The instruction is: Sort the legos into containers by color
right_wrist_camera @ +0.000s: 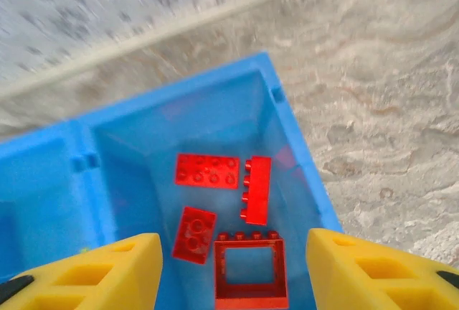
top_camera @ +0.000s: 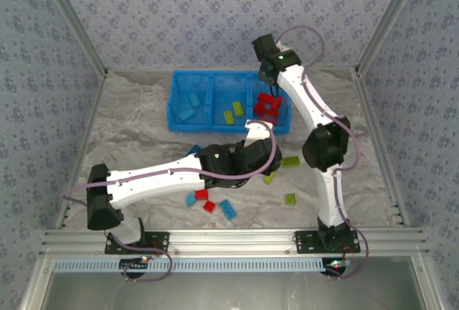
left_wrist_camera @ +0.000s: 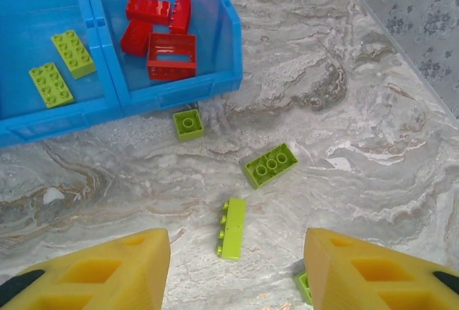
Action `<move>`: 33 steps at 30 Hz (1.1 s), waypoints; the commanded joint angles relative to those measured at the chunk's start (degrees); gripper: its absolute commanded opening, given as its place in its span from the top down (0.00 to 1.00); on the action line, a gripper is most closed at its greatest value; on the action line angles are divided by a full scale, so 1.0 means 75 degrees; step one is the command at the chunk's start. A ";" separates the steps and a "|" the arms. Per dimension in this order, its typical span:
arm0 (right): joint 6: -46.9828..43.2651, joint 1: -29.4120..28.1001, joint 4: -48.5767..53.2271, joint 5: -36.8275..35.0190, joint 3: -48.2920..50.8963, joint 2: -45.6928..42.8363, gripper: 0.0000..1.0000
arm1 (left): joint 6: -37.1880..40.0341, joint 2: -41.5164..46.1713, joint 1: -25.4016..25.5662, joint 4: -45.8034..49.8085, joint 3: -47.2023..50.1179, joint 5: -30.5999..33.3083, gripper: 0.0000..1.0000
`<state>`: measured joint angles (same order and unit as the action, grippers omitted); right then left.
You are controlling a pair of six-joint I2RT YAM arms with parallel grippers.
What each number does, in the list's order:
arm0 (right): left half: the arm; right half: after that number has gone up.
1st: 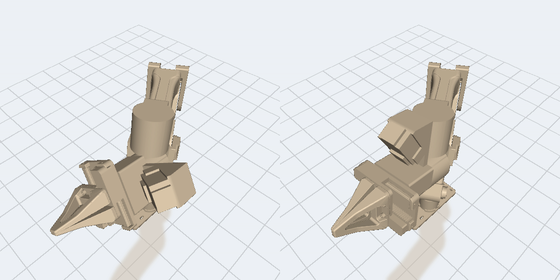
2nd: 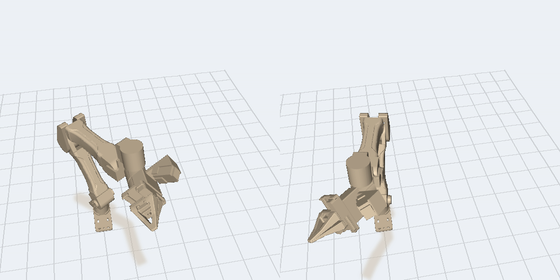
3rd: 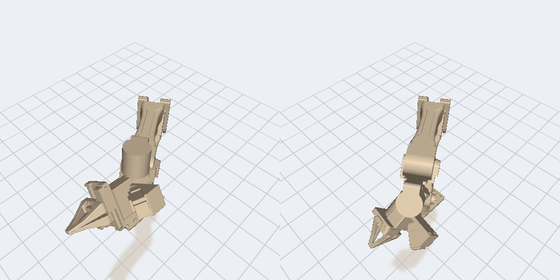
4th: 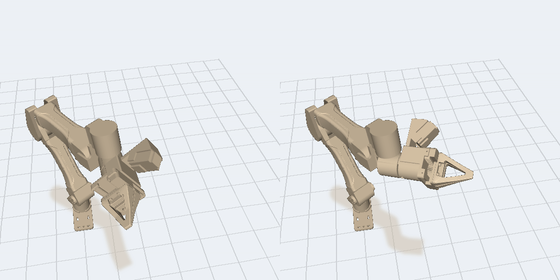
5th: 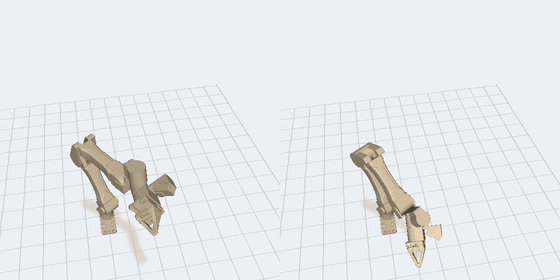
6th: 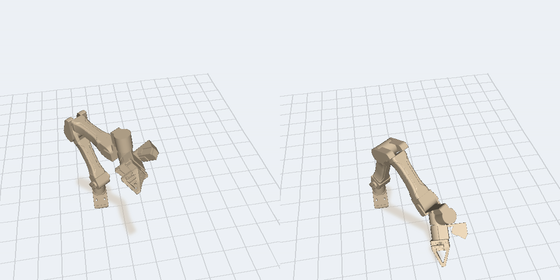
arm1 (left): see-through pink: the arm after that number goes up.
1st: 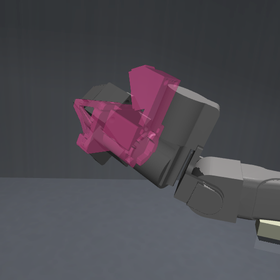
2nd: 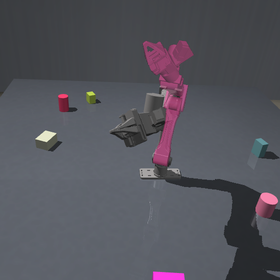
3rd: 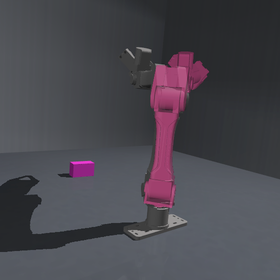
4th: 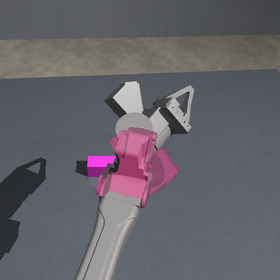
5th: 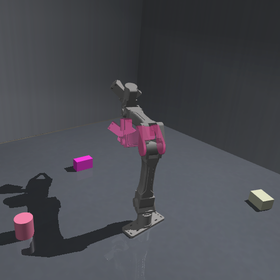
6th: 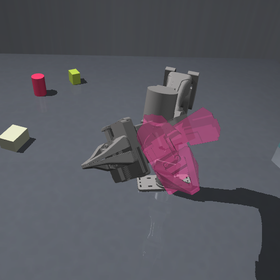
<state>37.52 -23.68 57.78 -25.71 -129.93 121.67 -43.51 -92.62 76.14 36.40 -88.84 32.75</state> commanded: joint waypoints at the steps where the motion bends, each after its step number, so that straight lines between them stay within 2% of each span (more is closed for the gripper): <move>1: -0.0459 -0.0030 -0.0496 0.0146 0.1103 -0.1591 0.42 | -0.0176 -0.0008 -0.0055 0.0100 0.0045 -0.0419 0.48; 6: -0.0760 0.0027 -0.1379 0.0702 0.4295 -0.4768 0.44 | -0.0035 -0.0494 -0.0461 -0.0439 0.0319 -0.1628 0.48; 11: -0.1254 -0.0082 -0.1423 0.1449 0.6897 -0.8206 0.46 | 0.0109 -0.1378 -0.0774 -0.0826 0.0343 -0.2436 0.50; 17: -0.1938 -0.0145 -0.1096 0.3506 0.8448 -1.1359 0.38 | 0.0314 -0.2788 -0.1053 -0.0566 -0.0367 -0.2732 0.46; 21: -0.2061 -0.0142 -0.0743 0.4654 0.8728 -1.2469 0.29 | 0.0391 -0.3414 -0.1279 -0.0392 -0.0715 -0.2813 0.42; 25: -0.1923 -0.0136 -0.0566 0.5600 0.8835 -1.2821 0.26 | 0.0572 -0.3875 -0.1304 -0.0206 -0.1158 -0.3034 0.41; 29: -0.1844 -0.0143 -0.0427 0.5819 0.8816 -1.2846 0.26 | 0.0552 -0.4217 -0.1304 -0.0030 -0.1363 -0.3066 0.42; 33: -0.1827 -0.0142 -0.0266 0.5651 0.8697 -1.2776 0.26 | 0.0472 -0.4297 -0.1295 -0.0174 -0.1200 -0.3198 0.44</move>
<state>24.10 -24.32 54.00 14.90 -63.90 25.80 -40.14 -123.83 66.06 33.69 -97.56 9.91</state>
